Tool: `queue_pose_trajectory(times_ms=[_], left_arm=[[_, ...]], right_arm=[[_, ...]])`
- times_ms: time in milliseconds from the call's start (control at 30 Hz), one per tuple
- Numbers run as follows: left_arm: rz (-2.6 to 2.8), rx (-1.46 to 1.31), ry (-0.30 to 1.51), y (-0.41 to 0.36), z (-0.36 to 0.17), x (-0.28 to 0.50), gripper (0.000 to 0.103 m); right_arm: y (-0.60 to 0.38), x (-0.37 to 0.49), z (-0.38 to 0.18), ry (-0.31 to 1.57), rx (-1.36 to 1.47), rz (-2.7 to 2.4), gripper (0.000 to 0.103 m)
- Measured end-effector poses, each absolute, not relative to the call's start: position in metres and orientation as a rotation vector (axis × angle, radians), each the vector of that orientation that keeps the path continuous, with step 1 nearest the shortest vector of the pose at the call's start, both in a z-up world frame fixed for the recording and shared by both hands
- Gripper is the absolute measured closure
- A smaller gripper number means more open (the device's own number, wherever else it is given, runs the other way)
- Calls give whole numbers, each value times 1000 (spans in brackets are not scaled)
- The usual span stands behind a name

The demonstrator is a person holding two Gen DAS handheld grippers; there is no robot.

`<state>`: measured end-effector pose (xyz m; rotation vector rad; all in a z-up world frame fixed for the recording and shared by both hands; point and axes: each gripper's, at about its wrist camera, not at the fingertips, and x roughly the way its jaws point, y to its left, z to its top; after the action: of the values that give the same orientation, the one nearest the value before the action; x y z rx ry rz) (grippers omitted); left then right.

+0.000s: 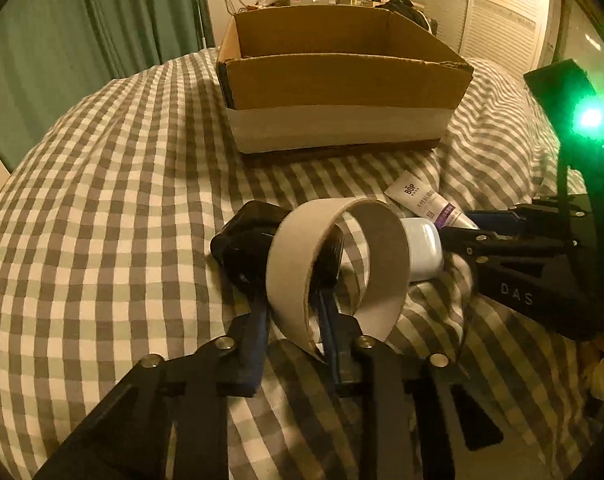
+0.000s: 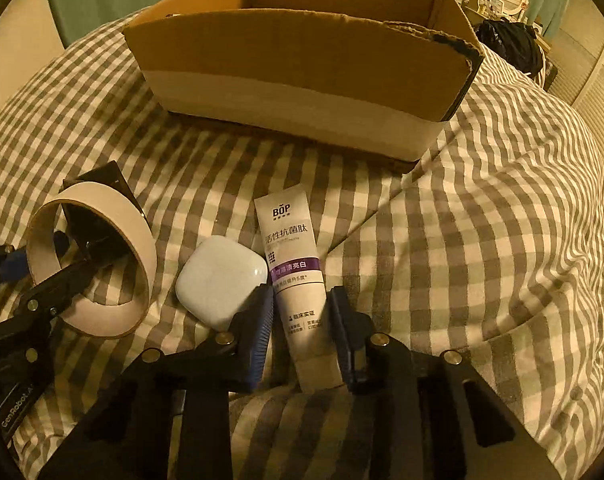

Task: Organize objects
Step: 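Grasp the tape roll with the left tool while the right grasps the toothpaste tube, then carry tape roll and toothpaste tube into the box and release them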

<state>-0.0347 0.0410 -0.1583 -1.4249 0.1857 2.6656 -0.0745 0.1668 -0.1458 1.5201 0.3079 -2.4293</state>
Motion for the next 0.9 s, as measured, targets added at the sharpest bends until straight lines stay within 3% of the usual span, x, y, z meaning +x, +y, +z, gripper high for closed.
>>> queue_pose_trajectory(times_ms=[300, 900], left_arm=[[2714, -1385, 144, 29, -143, -14, 87], [2784, -1254, 121, 27, -94, 10, 94]], right_arm=[[166, -50, -130, 347, 1382, -2505, 79], [157, 11, -55, 235, 1157, -2547, 79]])
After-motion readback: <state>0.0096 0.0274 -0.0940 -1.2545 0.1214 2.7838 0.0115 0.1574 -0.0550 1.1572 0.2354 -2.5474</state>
